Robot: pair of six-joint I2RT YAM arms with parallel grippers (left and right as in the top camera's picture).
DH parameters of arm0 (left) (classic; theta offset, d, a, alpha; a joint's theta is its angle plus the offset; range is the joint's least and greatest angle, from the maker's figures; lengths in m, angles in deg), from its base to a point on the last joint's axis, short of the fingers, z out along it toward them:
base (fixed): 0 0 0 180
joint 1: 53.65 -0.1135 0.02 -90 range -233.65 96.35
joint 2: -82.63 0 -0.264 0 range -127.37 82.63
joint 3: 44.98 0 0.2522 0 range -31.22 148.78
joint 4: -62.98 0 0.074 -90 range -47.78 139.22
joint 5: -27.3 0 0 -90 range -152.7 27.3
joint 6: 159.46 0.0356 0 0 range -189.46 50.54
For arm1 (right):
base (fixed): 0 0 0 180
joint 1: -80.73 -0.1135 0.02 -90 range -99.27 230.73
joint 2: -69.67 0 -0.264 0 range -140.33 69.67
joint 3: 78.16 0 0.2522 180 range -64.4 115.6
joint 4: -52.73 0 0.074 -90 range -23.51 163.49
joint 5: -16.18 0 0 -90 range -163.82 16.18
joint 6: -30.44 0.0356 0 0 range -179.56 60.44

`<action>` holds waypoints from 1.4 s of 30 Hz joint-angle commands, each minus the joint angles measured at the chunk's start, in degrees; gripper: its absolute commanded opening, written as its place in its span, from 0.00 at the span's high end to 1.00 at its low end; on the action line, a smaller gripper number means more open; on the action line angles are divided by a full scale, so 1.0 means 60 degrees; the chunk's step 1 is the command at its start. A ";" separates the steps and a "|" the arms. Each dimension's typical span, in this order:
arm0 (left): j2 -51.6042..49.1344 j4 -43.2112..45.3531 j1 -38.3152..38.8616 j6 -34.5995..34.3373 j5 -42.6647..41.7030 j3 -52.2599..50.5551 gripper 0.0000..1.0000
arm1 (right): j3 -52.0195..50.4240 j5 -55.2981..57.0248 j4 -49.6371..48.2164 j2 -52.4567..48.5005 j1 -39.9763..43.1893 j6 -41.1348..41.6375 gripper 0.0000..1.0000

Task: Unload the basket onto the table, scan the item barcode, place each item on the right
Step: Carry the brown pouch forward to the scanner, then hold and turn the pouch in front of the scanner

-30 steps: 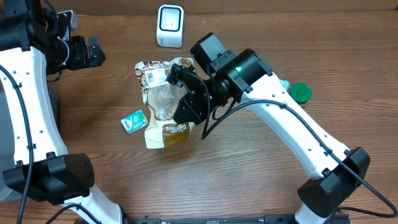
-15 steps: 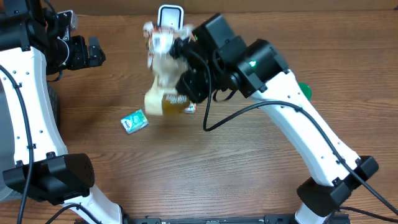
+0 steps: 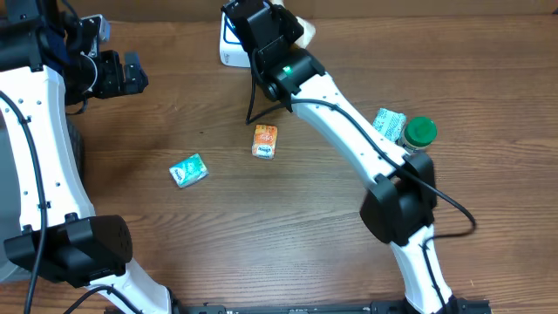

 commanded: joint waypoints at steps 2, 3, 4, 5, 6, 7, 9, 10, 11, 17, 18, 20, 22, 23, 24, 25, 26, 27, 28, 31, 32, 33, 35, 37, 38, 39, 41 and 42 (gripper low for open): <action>0.0036 0.0022 0.0022 0.0149 -0.0080 0.0047 0.00 | 0.0102 0.1479 -0.1861 -0.0790 0.0532 -0.0914 0.96; 0.0036 0.0022 0.0022 0.0149 -0.0080 0.0047 0.00 | 0.0102 0.1472 -0.1945 -0.0885 0.0561 -0.0790 0.96; 0.0036 0.0022 0.0022 0.0149 -0.0076 0.0047 0.00 | 0.0102 0.1472 -0.1931 -0.0892 0.0561 -0.0601 0.96; 0.0036 0.0022 0.0022 0.0149 -0.0076 0.0047 0.00 | 0.0102 0.1468 -0.1865 -0.0900 0.0561 -0.0284 0.96; 0.0036 0.0022 0.0022 0.0149 -0.0080 0.0047 0.00 | 0.0102 0.1472 -0.1752 -0.0900 0.0561 -0.0098 0.96; 0.0036 0.0022 0.0022 0.0149 -0.0080 0.0047 0.00 | 0.0102 0.1475 -0.1526 -0.0900 0.0532 0.0157 0.96; 0.0036 0.0022 0.0022 0.0149 -0.0080 0.0047 0.01 | 0.0106 0.1472 -0.0725 -0.0900 0.0452 0.1147 0.96; 0.0036 0.0022 0.0022 0.0149 -0.0080 0.0047 0.01 | 0.0106 0.1468 -0.0076 -0.0900 0.0441 0.2047 0.96; 0.0036 0.0022 0.0022 0.0149 -0.0080 0.0047 0.00 | 0.0106 0.1406 0.0452 -0.0900 0.0441 0.2896 0.96; 0.0036 0.0022 0.0022 0.0149 -0.0080 0.0047 0.00 | 0.0124 -0.2506 0.4156 -0.0827 0.1049 0.7683 0.69; 0.0036 0.0022 0.0022 0.0149 -0.0080 0.0047 0.01 | 0.0124 -0.3599 0.4645 -0.0827 0.1286 0.8258 0.56; 0.0036 0.0022 0.0022 0.0149 -0.0080 0.0047 0.00 | 0.0124 -0.5909 0.5355 -0.0827 0.1814 0.8943 0.49; 0.0036 0.0022 0.0022 0.0149 -0.0080 0.0047 0.00 | 0.0124 -0.7257 0.5705 -0.0827 0.2157 0.9296 0.49; 0.0036 0.0022 0.0022 0.0149 -0.0080 0.0047 0.01 | 0.0120 -0.7759 0.5829 -0.0827 0.2295 0.9457 0.49; 0.0036 0.0022 0.0022 0.0149 -0.0080 0.0047 0.00 | 0.0066 -0.8338 0.5952 -0.0827 0.2481 0.9810 0.48; 0.0036 0.0022 0.0022 0.0149 -0.0080 0.0047 0.00 | 0.0025 -0.8397 0.5963 -0.0827 0.2546 1.0127 0.48; 0.0036 0.0022 0.0022 0.0149 -0.0080 0.0047 0.00 | -0.0058 -0.8393 0.5905 -0.0827 0.2590 1.0484 0.45; 0.0036 0.0022 0.0022 0.0149 -0.0080 0.0047 0.00 | -0.0171 -0.8393 0.5774 -0.0831 0.2605 1.0761 0.44; 0.0036 0.0022 0.0022 0.0149 -0.0080 0.0047 0.00 | -0.0353 -0.8404 0.5541 -0.0831 0.2605 1.1100 0.43; 0.0036 0.0022 0.0022 0.0149 -0.0080 0.0047 0.00 | -0.0834 -0.8408 0.4947 -0.0838 0.2575 1.1857 0.39; 0.0036 0.0022 0.0022 0.0149 -0.0080 0.0047 0.00 | -0.0962 -0.8408 0.4776 -0.0838 0.2561 1.1970 0.38; 0.0036 0.0022 0.0022 0.0149 -0.0080 0.0047 0.00 | -0.1140 -0.8382 0.4521 -0.0838 0.2543 1.2174 0.37; 0.0036 0.0022 0.0022 0.0149 -0.0080 0.0047 0.00 | -0.1497 -0.8280 0.3909 -0.0871 0.2532 1.2713 0.36; 0.0036 0.0022 0.0022 0.0149 -0.0080 0.0047 0.01 | -0.1836 -0.8280 0.3187 -0.0892 0.2532 1.3140 0.35; 0.0036 0.0022 0.0022 0.0149 -0.0080 0.0047 0.01 | -0.1967 -0.8262 0.2860 -0.0900 0.2532 1.3165 0.35; 0.0036 0.0022 0.0022 0.0149 -0.0080 0.0047 0.00 | -0.2146 -0.8255 0.2379 -0.0900 0.2532 1.3165 0.34; 0.0036 0.0022 0.0022 0.0149 -0.0080 0.0047 0.00 | -0.2499 -0.8255 0.1483 -0.0900 0.2532 1.3162 0.34; 0.0036 0.0022 0.0022 0.0149 -0.0080 0.0047 0.01 | -0.2710 -0.8251 0.0969 -0.0903 0.2532 1.3162 0.34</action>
